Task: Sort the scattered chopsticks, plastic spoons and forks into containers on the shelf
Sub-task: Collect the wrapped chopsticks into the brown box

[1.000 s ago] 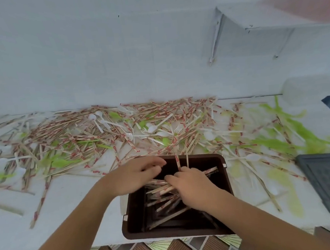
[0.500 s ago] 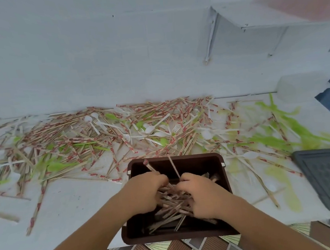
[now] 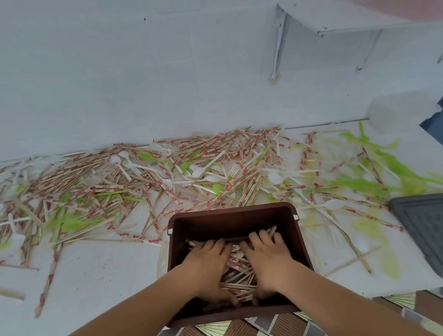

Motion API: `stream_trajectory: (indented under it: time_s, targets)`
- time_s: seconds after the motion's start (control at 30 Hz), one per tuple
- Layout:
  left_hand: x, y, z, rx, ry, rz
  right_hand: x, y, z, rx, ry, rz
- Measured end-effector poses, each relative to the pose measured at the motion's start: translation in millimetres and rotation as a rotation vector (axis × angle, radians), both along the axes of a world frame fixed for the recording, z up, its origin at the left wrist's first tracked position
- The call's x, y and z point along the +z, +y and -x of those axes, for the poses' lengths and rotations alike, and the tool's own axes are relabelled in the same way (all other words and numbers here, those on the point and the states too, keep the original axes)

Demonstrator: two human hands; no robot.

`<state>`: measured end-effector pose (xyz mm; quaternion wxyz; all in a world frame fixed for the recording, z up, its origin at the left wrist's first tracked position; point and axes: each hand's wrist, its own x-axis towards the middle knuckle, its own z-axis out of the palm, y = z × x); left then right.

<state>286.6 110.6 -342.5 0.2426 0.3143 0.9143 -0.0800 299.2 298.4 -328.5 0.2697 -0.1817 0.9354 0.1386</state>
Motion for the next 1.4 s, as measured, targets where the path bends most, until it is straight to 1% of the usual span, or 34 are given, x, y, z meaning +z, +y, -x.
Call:
stream_trajectory:
  time_s: [0.07,0.2,0.3,0.4,0.47,0.57,0.63,0.67,0.77,0.8,0.9,1.0,1.07,1.1,1.17,1.27,1.33,1.4]
  targets:
    - [-2,4,0,0.009,0.016,0.004,-2,-2,-2,0.033,0.049,-0.018]
    - [1,10,0,0.045,0.063,0.016,10,-11,-4,0.030,0.079,0.057]
    - [10,10,3,0.109,0.077,-0.031,22,-11,0,-0.010,0.164,0.174]
    - [23,7,8,0.130,0.170,-0.050,29,-6,3,-0.035,0.251,0.277]
    - [29,5,9,0.157,0.210,-0.111,31,-2,3,-0.060,0.294,0.367]
    - [35,3,8,0.175,0.203,-0.191,31,7,2,-0.096,0.345,0.528]
    - [33,1,8,0.172,0.145,-0.208,30,12,0,-0.102,0.283,0.583]
    - [33,-1,8,0.165,0.095,-0.210,29,13,0,-0.111,0.196,0.576]
    - [32,-7,8,0.100,-0.027,-0.152,25,15,1,-0.135,-0.171,0.442]
    - [33,-8,8,0.092,-0.048,-0.150,24,15,2,-0.138,-0.215,0.424]
    - [33,-6,11,0.145,-0.078,-0.188,18,16,6,-0.160,-0.105,0.405]
    - [23,-5,9,0.120,-0.011,-0.059,14,14,8,-0.138,-0.097,0.284]
    - [16,-3,4,0.108,0.024,0.027,11,12,9,-0.153,-0.038,0.304]
    - [15,-2,3,0.126,0.022,0.033,10,11,10,-0.153,0.000,0.326]
    - [15,1,3,0.165,0.035,-0.002,10,10,13,-0.104,0.041,0.302]
    - [21,5,7,0.183,0.154,-0.066,8,4,16,-0.068,0.085,0.220]
    - [24,6,9,0.177,0.113,-0.047,6,3,21,-0.085,0.105,0.259]
    - [24,4,9,0.145,0.015,0.018,10,3,25,-0.118,0.028,0.314]
